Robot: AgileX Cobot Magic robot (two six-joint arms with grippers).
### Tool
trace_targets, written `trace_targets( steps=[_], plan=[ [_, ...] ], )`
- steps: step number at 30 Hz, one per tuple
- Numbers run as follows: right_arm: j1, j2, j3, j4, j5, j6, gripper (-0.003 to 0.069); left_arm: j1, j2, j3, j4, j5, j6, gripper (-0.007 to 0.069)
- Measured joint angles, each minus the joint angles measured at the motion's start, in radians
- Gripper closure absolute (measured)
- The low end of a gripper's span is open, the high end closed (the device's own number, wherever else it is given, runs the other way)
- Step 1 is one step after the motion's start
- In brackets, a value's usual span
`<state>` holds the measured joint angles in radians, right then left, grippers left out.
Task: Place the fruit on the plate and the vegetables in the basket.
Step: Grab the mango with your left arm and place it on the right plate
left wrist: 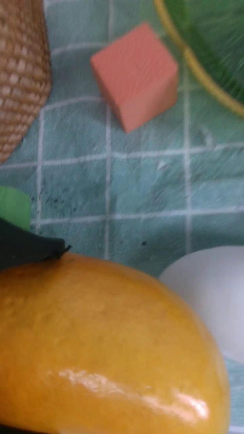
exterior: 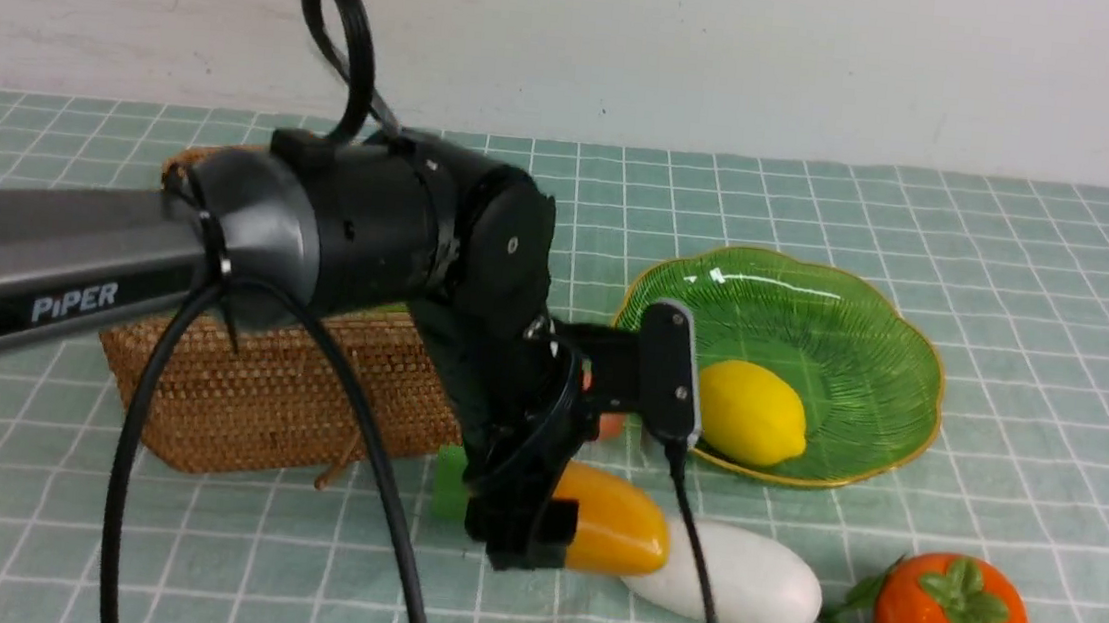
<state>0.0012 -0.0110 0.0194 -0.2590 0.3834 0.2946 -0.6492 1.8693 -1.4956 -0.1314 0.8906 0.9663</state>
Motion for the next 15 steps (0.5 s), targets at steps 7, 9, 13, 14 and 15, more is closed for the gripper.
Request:
trace_targets(
  steps=[7,9,13,14,15],
  plan=[
    [0.0,0.0,0.0,0.0,0.0,0.0,0.0417,0.0,0.05,-0.19,-0.134,-0.3,-0.068,0.0061],
    [0.0,0.0,0.0,0.0,0.0,0.0,0.0417,0.0,0.103,-0.224,-0.223,-0.521,-0.1,0.0061],
    [0.0,0.0,0.0,0.0,0.0,0.0,0.0417,-0.001,0.243,-0.287,-0.336,-0.783,-0.11,0.0061],
    [0.0,0.0,0.0,0.0,0.0,0.0,0.0417,-0.001,0.294,-0.311,-0.347,-0.827,-0.111,0.0061],
    [0.0,0.0,0.0,0.0,0.0,0.0,0.0417,0.0,0.302,-0.315,-0.349,-0.836,-0.111,0.0061]
  ],
)
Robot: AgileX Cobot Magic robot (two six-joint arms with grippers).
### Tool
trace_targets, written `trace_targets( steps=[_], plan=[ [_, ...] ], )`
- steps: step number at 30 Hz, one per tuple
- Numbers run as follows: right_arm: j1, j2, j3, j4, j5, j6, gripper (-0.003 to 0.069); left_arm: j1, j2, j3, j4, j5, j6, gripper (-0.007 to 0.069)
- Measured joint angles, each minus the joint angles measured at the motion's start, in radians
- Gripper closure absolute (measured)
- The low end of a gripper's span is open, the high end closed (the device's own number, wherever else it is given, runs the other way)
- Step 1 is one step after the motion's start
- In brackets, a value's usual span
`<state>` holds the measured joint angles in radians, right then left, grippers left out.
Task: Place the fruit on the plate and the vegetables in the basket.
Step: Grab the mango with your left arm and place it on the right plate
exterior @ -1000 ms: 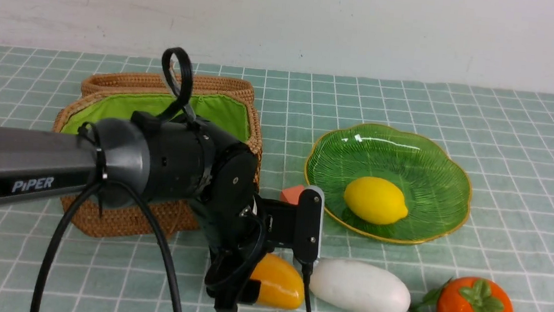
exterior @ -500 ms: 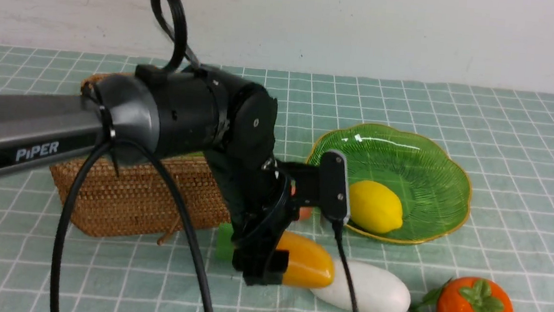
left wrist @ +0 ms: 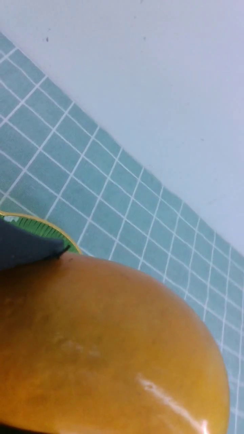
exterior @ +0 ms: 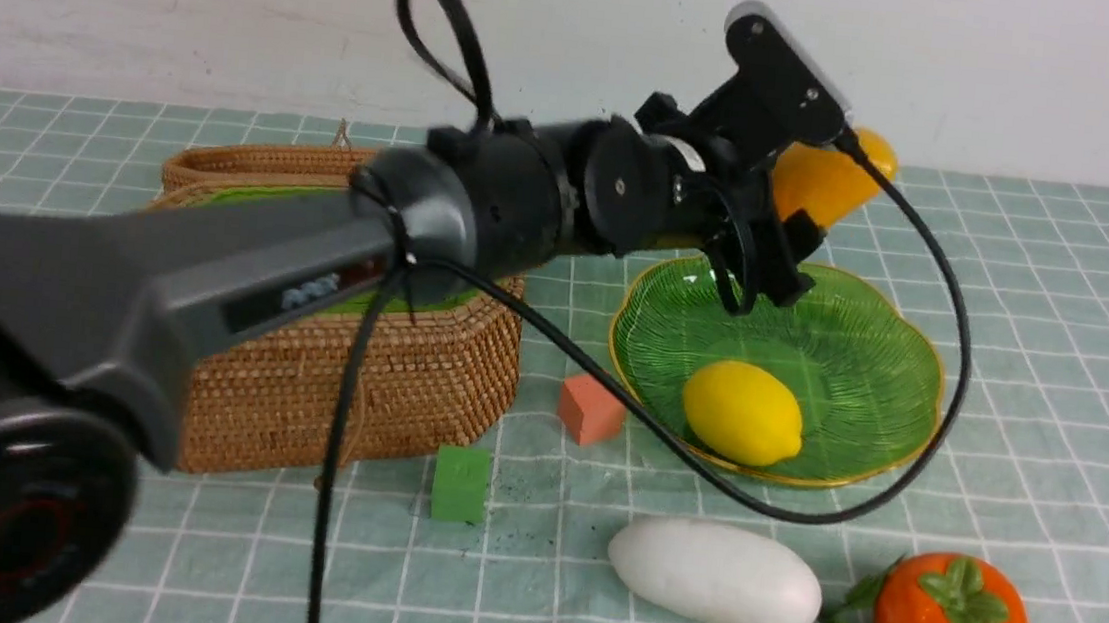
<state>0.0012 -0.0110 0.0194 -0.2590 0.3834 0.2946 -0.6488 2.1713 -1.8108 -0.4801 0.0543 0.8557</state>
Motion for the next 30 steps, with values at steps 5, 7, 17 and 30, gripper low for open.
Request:
trace_targets(
  steps=[5,7,17,30],
  plan=[
    [0.0,0.0,0.0,0.0,0.0,0.0,0.0417,-0.001,0.148,-0.058,-0.012,-0.027,-0.003,0.0061],
    [0.0,0.0,0.0,0.0,0.0,0.0,0.0417,-0.001,0.165,-0.058,-0.013,-0.038,-0.003,0.0061],
    [0.0,0.0,0.0,0.0,0.0,0.0,0.0417,-0.001,0.166,-0.065,-0.044,-0.048,-0.012,0.0061],
    [0.0,0.0,0.0,0.0,0.0,0.0,0.0417,-0.006,0.108,-0.065,-0.065,0.021,-0.013,0.0026]
  ],
)
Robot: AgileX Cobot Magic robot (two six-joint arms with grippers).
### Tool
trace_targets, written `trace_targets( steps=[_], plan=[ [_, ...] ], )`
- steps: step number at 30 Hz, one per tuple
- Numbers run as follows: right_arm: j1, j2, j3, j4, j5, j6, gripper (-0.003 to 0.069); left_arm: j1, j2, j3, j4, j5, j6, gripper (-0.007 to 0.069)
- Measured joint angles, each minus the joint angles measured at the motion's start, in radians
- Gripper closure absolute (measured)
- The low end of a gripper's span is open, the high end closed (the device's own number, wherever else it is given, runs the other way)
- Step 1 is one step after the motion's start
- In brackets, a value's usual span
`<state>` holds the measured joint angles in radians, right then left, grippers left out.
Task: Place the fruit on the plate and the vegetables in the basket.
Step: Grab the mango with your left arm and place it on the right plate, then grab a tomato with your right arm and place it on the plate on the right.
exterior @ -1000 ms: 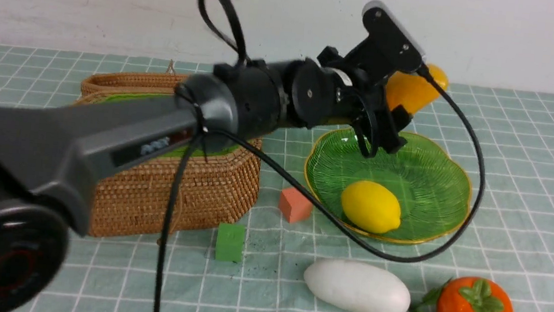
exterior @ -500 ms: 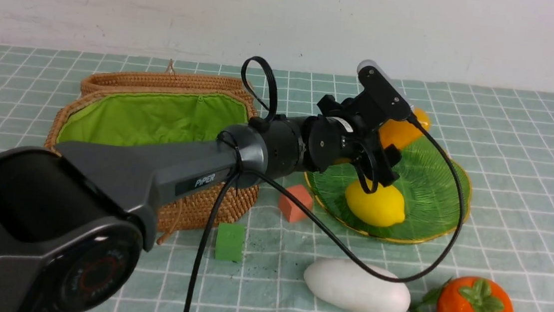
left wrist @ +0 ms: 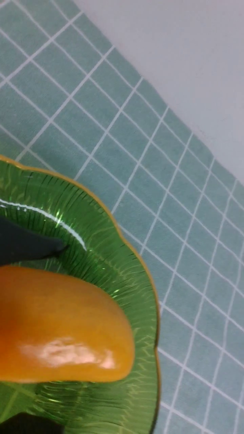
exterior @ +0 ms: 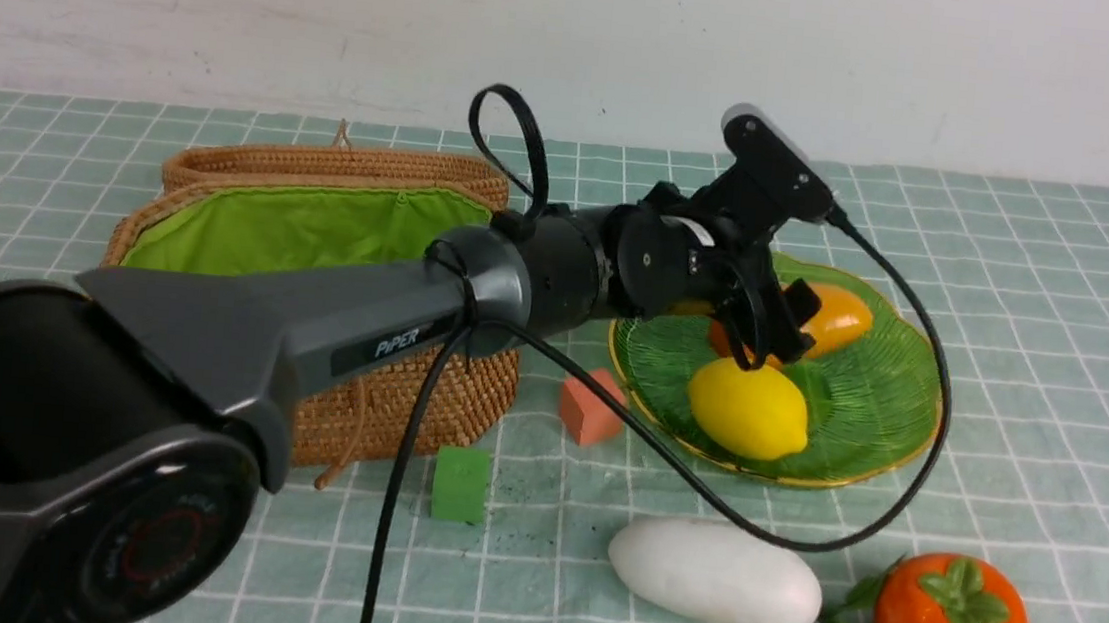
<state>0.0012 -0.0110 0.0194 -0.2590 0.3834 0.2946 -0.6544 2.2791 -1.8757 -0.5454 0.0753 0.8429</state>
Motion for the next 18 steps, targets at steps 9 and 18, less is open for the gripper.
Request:
trace_targets(
  steps=[9,18],
  plan=[
    [0.0,0.0,0.0,0.0,0.0,0.0,0.0417,0.008,-0.197,0.0,0.065,0.346,0.001,0.0056],
    [0.0,0.0,0.0,0.0,0.0,0.0,0.0417,0.18,-0.627,-0.002,0.434,1.103,-0.361,0.0357]
  ],
)
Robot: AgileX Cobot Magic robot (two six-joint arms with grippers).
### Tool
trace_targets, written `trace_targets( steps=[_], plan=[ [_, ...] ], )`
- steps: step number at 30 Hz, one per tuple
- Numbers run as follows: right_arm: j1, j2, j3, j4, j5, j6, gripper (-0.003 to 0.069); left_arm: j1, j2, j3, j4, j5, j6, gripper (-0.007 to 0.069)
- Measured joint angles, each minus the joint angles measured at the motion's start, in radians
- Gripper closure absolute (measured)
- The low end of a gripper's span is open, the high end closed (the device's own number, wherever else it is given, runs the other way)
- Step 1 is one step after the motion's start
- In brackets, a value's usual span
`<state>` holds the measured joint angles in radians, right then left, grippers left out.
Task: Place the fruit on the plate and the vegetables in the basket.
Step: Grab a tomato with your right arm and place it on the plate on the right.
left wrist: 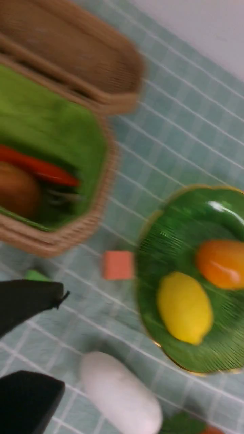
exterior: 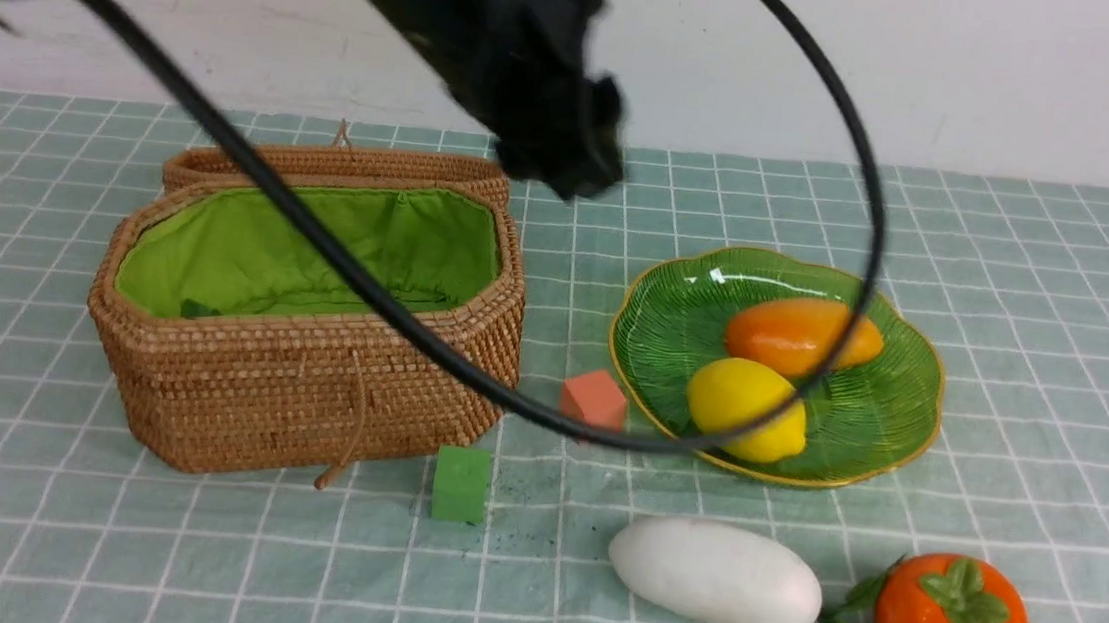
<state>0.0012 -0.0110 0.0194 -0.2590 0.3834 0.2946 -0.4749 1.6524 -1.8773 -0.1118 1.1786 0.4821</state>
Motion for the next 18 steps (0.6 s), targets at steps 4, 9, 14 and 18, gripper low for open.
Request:
trace_targets(
  steps=[4,9,14,18],
  plan=[
    [0.0,0.0,0.0,0.0,0.0,0.0,0.0417,0.11,-0.107,0.014,0.084,0.056,-0.238,0.0492],
    [0.0,0.0,0.0,0.0,0.0,0.0,0.0417,0.265,-0.353,0.162,0.112,0.056,-0.404,0.0638],
    [0.0,0.0,0.0,0.0,0.0,0.0,0.0417,0.341,-0.733,0.55,0.074,0.056,-0.446,0.0638],
    [0.0,0.0,0.0,0.0,0.0,0.0,0.0417,0.342,-0.988,0.85,0.07,-0.023,-0.507,0.0638]
  ],
)
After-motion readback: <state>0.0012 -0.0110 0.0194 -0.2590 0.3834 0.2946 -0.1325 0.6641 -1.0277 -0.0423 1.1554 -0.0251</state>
